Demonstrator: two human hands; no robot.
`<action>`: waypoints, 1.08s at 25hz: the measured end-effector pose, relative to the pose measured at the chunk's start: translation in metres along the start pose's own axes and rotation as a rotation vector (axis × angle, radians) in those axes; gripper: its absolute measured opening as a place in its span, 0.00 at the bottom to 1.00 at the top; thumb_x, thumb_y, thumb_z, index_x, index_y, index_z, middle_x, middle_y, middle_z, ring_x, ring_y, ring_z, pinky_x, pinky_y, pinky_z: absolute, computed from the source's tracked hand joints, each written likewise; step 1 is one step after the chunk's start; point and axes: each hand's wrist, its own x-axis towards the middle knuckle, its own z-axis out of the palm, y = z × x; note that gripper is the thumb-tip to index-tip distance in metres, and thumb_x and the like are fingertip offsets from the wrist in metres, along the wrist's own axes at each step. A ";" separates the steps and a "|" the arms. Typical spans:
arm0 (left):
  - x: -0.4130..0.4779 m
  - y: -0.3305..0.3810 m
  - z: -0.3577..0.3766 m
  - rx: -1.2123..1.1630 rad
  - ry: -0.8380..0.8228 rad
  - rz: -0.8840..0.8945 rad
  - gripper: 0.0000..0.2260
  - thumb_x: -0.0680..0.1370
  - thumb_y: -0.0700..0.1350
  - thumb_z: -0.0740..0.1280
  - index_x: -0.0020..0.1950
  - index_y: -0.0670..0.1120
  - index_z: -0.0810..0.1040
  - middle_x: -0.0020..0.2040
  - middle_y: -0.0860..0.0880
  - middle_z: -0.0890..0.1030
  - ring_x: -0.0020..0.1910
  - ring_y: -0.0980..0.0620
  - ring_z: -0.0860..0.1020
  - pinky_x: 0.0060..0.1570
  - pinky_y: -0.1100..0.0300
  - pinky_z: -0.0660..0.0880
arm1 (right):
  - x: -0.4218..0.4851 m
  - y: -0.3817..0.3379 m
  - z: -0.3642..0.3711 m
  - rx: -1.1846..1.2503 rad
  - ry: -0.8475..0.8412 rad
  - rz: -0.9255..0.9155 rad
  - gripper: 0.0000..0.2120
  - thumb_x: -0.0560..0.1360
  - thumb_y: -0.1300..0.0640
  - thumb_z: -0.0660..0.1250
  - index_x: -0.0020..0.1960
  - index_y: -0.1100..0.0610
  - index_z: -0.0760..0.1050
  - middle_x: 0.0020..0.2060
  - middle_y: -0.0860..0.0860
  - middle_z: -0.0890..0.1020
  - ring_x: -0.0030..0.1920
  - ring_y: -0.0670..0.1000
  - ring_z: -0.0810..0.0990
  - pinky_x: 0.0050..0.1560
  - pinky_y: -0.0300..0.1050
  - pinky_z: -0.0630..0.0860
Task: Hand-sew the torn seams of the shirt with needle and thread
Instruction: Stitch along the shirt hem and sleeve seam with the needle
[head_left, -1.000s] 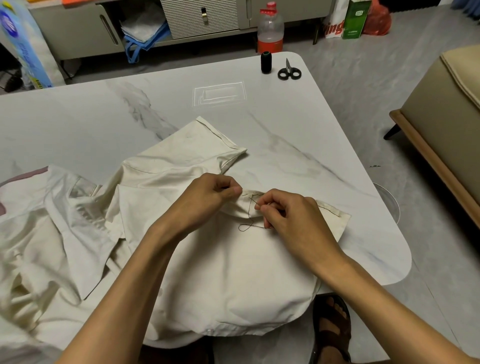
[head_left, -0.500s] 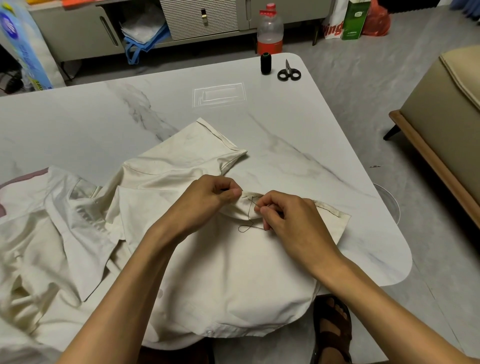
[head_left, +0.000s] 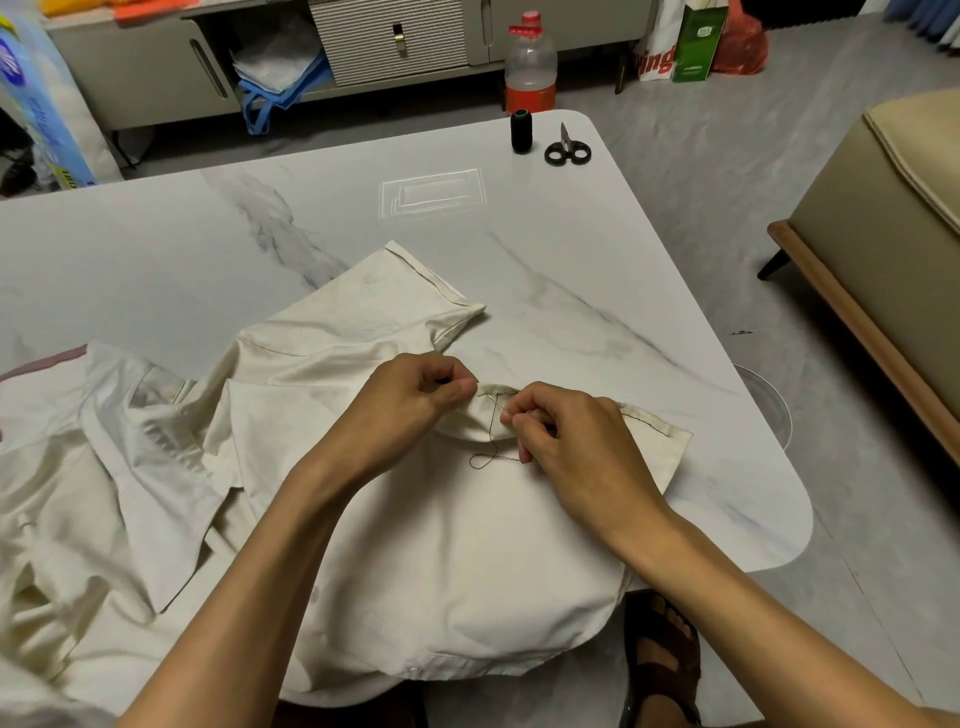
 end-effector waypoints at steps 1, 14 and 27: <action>0.000 -0.001 0.000 -0.007 -0.005 -0.005 0.08 0.81 0.43 0.66 0.45 0.44 0.82 0.43 0.42 0.82 0.40 0.54 0.74 0.47 0.56 0.69 | 0.000 0.000 0.000 0.012 0.001 0.000 0.08 0.78 0.58 0.64 0.43 0.52 0.79 0.28 0.47 0.79 0.33 0.44 0.74 0.34 0.35 0.67; 0.002 -0.005 -0.001 -0.034 -0.022 -0.021 0.08 0.81 0.43 0.66 0.44 0.43 0.81 0.37 0.50 0.79 0.39 0.55 0.72 0.46 0.56 0.67 | -0.002 -0.004 -0.003 0.058 -0.005 -0.018 0.08 0.77 0.62 0.64 0.41 0.55 0.79 0.27 0.52 0.79 0.29 0.45 0.71 0.32 0.33 0.65; 0.000 -0.002 -0.001 0.003 -0.014 -0.007 0.08 0.81 0.43 0.67 0.44 0.46 0.83 0.42 0.45 0.83 0.40 0.56 0.75 0.47 0.57 0.70 | -0.001 -0.004 -0.001 0.028 -0.006 0.012 0.08 0.78 0.60 0.64 0.42 0.52 0.79 0.27 0.49 0.79 0.30 0.44 0.72 0.33 0.36 0.67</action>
